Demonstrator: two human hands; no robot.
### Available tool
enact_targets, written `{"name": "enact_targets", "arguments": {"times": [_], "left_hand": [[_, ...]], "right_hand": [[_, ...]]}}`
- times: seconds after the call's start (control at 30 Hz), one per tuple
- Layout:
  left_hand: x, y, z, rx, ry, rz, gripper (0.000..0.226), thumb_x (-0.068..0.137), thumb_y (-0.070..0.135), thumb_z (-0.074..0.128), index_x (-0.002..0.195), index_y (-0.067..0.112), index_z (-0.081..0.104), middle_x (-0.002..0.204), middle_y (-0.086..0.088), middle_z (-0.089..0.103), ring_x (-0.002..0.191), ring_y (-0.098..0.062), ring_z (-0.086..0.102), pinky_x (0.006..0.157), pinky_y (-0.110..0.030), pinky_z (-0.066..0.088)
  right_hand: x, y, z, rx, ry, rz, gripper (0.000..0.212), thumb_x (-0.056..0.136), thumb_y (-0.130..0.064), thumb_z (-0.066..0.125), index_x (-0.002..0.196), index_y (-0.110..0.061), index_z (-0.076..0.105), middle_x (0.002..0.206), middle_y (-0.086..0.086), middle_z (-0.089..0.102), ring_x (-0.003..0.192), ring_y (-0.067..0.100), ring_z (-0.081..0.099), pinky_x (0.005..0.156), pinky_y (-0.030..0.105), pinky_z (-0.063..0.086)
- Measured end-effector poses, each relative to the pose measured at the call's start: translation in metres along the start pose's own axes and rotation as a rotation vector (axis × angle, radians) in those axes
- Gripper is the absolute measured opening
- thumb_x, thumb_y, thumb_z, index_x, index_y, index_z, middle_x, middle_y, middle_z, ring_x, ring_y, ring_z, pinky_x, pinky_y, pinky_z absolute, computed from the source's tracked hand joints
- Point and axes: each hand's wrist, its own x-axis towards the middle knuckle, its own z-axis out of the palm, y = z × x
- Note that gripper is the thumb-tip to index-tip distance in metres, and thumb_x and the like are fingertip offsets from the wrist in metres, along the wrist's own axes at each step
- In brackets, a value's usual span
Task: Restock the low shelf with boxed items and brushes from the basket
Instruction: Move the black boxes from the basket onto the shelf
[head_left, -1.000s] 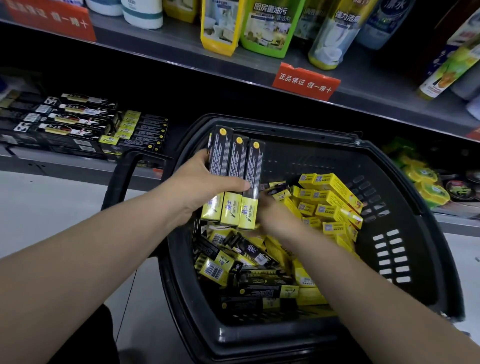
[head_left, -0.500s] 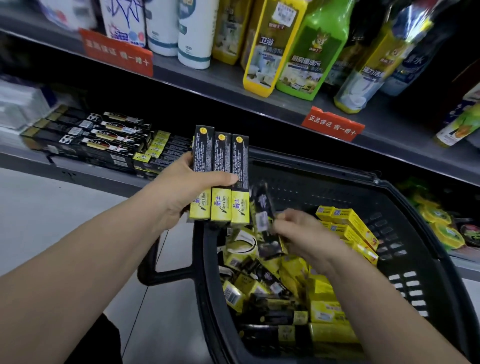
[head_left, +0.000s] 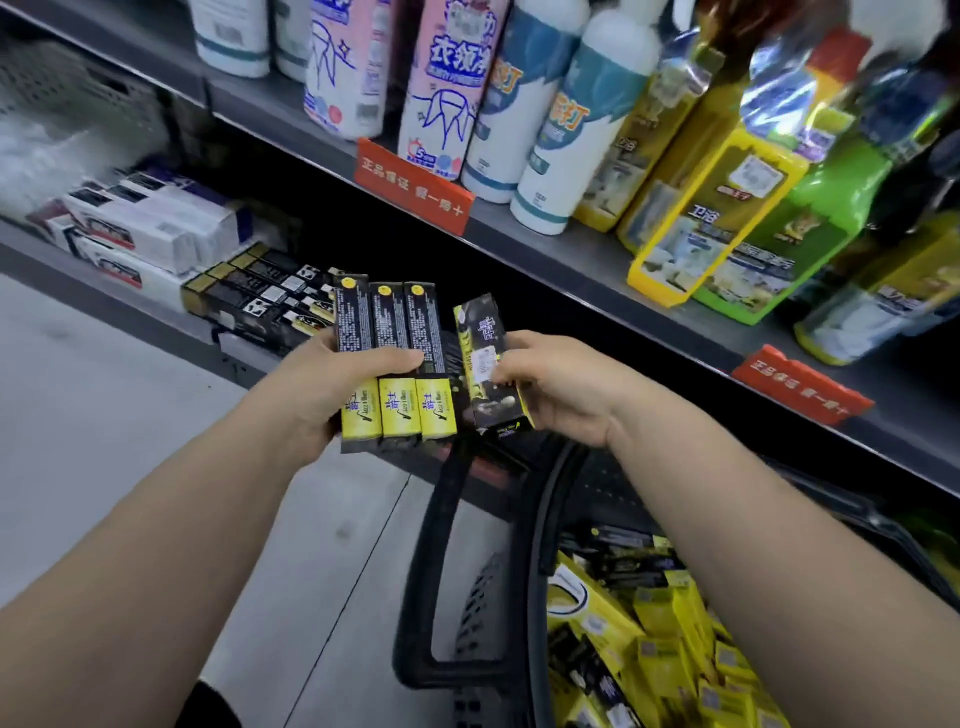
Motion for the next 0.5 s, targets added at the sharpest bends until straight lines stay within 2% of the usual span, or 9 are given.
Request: {"name": "enact_targets", "arguments": {"times": [0.07, 0.13, 0.2, 0.27, 0.33, 0.37, 0.4, 0.43, 0.5], "left_hand": [[0.017, -0.003, -0.017, -0.002, 0.065, 0.027, 0.043, 0.071, 0.01, 0.078, 0.109, 0.015, 0.058, 0.092, -0.008, 0.074, 0.075, -0.024, 0.072, 0.063, -0.037, 0.057], [0.035, -0.008, -0.032, -0.001, 0.105, 0.041, 0.046, 0.069, 0.01, 0.079, 0.108, 0.015, 0.056, 0.098, -0.009, 0.072, 0.083, -0.028, 0.071, 0.073, -0.043, 0.057], [0.052, -0.013, -0.047, 0.007, 0.162, 0.038, 0.052, 0.067, 0.011, 0.082, 0.111, 0.015, 0.053, 0.1, -0.009, 0.071, 0.085, -0.029, 0.07, 0.077, -0.046, 0.056], [0.068, -0.019, -0.06, 0.019, 0.236, 0.051, 0.057, 0.065, 0.015, 0.084, 0.112, 0.017, 0.05, 0.099, -0.006, 0.07, 0.081, -0.025, 0.07, 0.072, -0.042, 0.057], [0.082, -0.025, -0.07, 0.036, 0.305, 0.077, 0.057, 0.064, 0.019, 0.085, 0.108, 0.022, 0.049, 0.095, 0.0, 0.069, 0.074, -0.019, 0.07, 0.058, -0.03, 0.053], [0.088, -0.027, -0.073, 0.043, 0.327, 0.083, 0.057, 0.064, 0.021, 0.085, 0.107, 0.024, 0.048, 0.094, 0.003, 0.069, 0.073, -0.017, 0.069, 0.054, -0.026, 0.05], [0.094, -0.031, -0.075, 0.049, 0.337, 0.085, 0.056, 0.064, 0.022, 0.085, 0.106, 0.024, 0.048, 0.094, 0.004, 0.068, 0.074, -0.017, 0.069, 0.052, -0.025, 0.047], [0.1, -0.034, -0.075, 0.053, 0.334, 0.081, 0.056, 0.064, 0.023, 0.085, 0.105, 0.025, 0.048, 0.094, 0.004, 0.068, 0.075, -0.017, 0.068, 0.053, -0.025, 0.047], [0.11, -0.04, -0.071, 0.064, 0.31, 0.061, 0.055, 0.063, 0.024, 0.086, 0.104, 0.025, 0.049, 0.094, 0.003, 0.068, 0.075, -0.018, 0.068, 0.053, -0.025, 0.047]], "right_hand": [[0.027, -0.007, 0.007, -0.021, -0.02, 0.036, 0.018, 0.085, 0.004, 0.051, 0.091, -0.012, 0.055, 0.076, 0.006, 0.067, 0.063, 0.018, 0.066, 0.066, 0.033, 0.057], [0.055, -0.009, 0.015, -0.048, 0.001, 0.069, 0.005, 0.09, -0.009, 0.056, 0.085, -0.011, 0.055, 0.071, 0.009, 0.065, 0.068, 0.025, 0.064, 0.07, 0.036, 0.053], [0.085, -0.005, 0.021, -0.084, 0.098, 0.103, 0.016, 0.092, -0.024, 0.054, 0.085, -0.01, 0.058, 0.07, 0.012, 0.066, 0.071, 0.027, 0.061, 0.075, 0.038, 0.048], [0.109, -0.001, 0.025, -0.118, 0.164, 0.135, 0.023, 0.096, -0.026, 0.046, 0.09, -0.006, 0.057, 0.06, 0.01, 0.068, 0.054, 0.021, 0.062, 0.062, 0.03, 0.05], [0.127, 0.004, 0.023, -0.139, 0.197, 0.154, 0.027, 0.095, -0.016, 0.045, 0.119, -0.003, 0.048, 0.074, 0.017, 0.069, 0.056, 0.02, 0.064, 0.051, 0.024, 0.052], [0.136, 0.007, 0.018, -0.135, 0.209, 0.167, 0.048, 0.093, -0.009, 0.047, 0.138, -0.013, 0.034, 0.089, 0.019, 0.064, 0.064, 0.022, 0.064, 0.051, 0.026, 0.054], [0.143, 0.009, 0.012, -0.142, 0.201, 0.184, 0.063, 0.091, -0.003, 0.047, 0.145, -0.027, 0.023, 0.101, 0.017, 0.058, 0.07, 0.022, 0.062, 0.05, 0.028, 0.054], [0.148, 0.009, 0.009, -0.163, 0.168, 0.199, 0.067, 0.091, 0.001, 0.045, 0.144, -0.035, 0.024, 0.108, 0.015, 0.054, 0.072, 0.022, 0.059, 0.05, 0.029, 0.053], [0.157, 0.01, 0.006, -0.193, 0.097, 0.218, 0.048, 0.093, 0.001, 0.043, 0.13, -0.03, 0.044, 0.111, 0.011, 0.053, 0.077, 0.02, 0.058, 0.06, 0.033, 0.056]]}}
